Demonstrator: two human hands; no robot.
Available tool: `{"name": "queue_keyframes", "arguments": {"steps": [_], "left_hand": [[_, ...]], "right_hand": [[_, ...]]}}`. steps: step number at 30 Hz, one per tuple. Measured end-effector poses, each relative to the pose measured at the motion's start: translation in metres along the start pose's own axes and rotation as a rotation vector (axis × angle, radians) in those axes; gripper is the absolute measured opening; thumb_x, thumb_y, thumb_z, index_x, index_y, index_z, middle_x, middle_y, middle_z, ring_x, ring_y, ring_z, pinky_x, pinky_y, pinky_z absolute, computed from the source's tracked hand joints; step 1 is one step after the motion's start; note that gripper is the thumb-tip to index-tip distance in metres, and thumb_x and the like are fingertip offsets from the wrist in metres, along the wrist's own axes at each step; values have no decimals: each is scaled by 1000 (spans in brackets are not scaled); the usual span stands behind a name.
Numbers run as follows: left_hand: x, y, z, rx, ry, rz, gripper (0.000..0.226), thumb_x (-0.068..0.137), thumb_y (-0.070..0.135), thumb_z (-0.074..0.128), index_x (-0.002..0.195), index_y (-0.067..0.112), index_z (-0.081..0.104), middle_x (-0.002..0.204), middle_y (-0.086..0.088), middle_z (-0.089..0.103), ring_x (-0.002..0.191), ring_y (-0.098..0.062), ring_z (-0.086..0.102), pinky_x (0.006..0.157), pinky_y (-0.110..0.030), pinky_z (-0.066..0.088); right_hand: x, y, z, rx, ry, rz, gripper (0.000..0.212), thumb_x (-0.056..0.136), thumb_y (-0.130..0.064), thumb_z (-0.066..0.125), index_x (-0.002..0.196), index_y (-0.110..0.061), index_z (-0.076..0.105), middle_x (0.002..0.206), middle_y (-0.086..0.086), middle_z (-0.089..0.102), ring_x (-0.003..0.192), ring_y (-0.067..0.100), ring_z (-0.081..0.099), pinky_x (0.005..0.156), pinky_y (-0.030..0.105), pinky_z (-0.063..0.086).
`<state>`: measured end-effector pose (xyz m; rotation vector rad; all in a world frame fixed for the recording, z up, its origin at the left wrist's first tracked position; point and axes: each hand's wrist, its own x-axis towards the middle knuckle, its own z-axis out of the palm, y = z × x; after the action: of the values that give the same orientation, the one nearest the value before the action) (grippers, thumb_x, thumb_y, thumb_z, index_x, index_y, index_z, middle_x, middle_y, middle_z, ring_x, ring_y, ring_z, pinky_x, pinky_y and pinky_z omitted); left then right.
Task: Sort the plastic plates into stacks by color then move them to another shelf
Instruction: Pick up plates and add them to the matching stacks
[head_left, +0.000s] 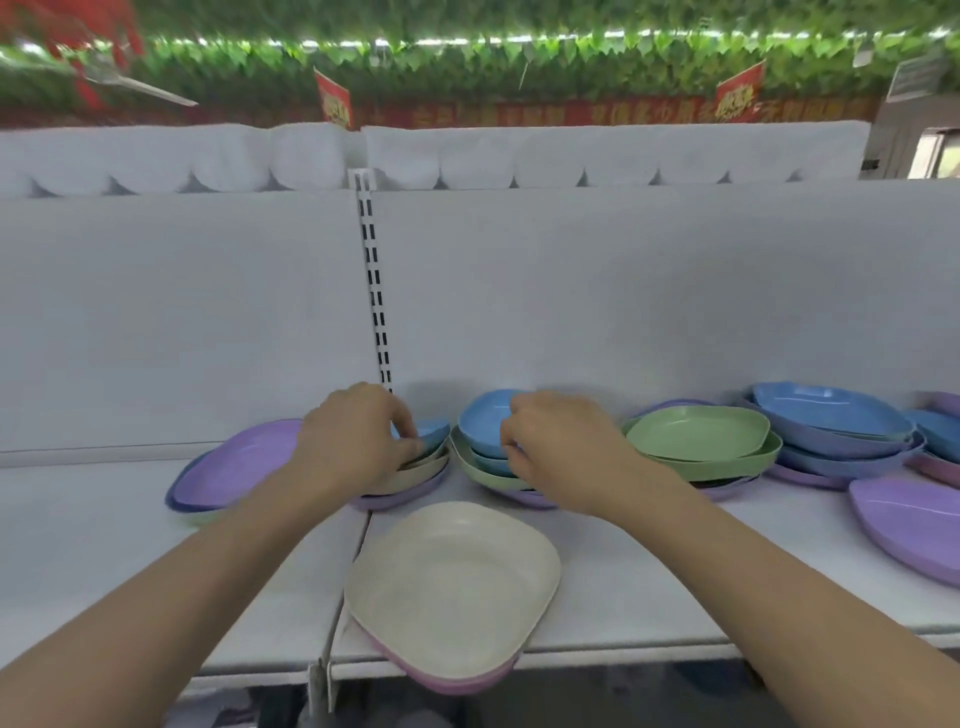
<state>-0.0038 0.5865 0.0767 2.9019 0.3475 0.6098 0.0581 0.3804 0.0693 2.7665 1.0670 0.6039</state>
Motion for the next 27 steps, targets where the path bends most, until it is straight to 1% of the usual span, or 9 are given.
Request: {"name": "queue_keyframes", "arguments": {"steps": [3, 6, 9, 14, 18, 20, 22, 24, 27], "left_hand": [[-15, -13, -18, 73, 132, -63, 8, 91, 37, 67, 90, 35, 75, 84, 10, 64, 85, -21, 59, 67, -30, 43], [-30, -27, -30, 124, 281, -60, 12, 96, 37, 60, 91, 37, 72, 75, 9, 66, 75, -22, 60, 59, -30, 40], [-42, -38, -40, 48, 338, -83, 13, 97, 33, 56, 85, 33, 62, 61, 9, 62, 64, -21, 59, 57, -32, 42], [-58, -38, -49, -240, 226, -198, 10, 101, 31, 47, 94, 29, 53, 67, 11, 74, 47, -13, 67, 63, -35, 56], [-68, -25, -51, -649, 136, -412, 29, 97, 47, 58, 96, 18, 56, 75, -1, 77, 55, -29, 72, 52, -35, 55], [-68, -24, -49, -765, 113, -492, 30, 96, 41, 62, 98, 11, 55, 78, -9, 77, 59, -33, 73, 55, -37, 56], [-68, -23, -46, -854, 80, -541, 15, 97, 23, 61, 98, 10, 52, 86, -17, 75, 61, -32, 73, 57, -37, 59], [-71, -24, -45, -939, 42, -556, 6, 96, 10, 55, 100, 12, 52, 91, -20, 69, 63, -29, 71, 56, -35, 57], [-78, -26, -47, -1030, -4, -542, 26, 93, 2, 45, 108, 15, 61, 98, -20, 62, 63, -27, 66, 54, -33, 54]], "right_hand": [[-7, 10, -7, 39, 86, -8, 10, 95, -11, 50, 90, -18, 55, 90, 0, 45, 80, 25, 44, 51, 32, 20], [-18, 28, -15, 110, 140, 8, 15, 97, -24, 55, 104, -33, 66, 99, -5, 63, 95, 23, 59, 64, 32, 33], [-24, 46, -21, 179, 177, 81, 11, 95, -39, 60, 104, -39, 67, 95, -8, 67, 94, 21, 63, 68, 31, 33], [-23, 56, -17, 425, 267, 111, 5, 97, -39, 59, 101, -38, 63, 72, -16, 66, 68, 11, 54, 64, 32, 39], [-30, 54, -19, 646, 229, 183, 12, 99, -34, 49, 89, -32, 56, 77, -25, 73, 55, 4, 59, 69, 33, 47], [-33, 53, -22, 863, 240, 254, 17, 99, -38, 52, 87, -28, 56, 78, -16, 73, 51, 12, 67, 68, 34, 48], [-35, 51, -24, 1085, 241, 314, 18, 96, -37, 63, 89, -23, 55, 85, -4, 69, 49, 15, 67, 53, 30, 46], [-36, 49, -22, 1232, 187, 303, 12, 93, -18, 67, 96, -19, 56, 96, 6, 65, 50, 15, 65, 44, 27, 43], [-39, 41, -25, 1305, 95, 224, 23, 90, 3, 54, 96, -17, 63, 94, 10, 63, 52, 15, 53, 44, 26, 36]]}}
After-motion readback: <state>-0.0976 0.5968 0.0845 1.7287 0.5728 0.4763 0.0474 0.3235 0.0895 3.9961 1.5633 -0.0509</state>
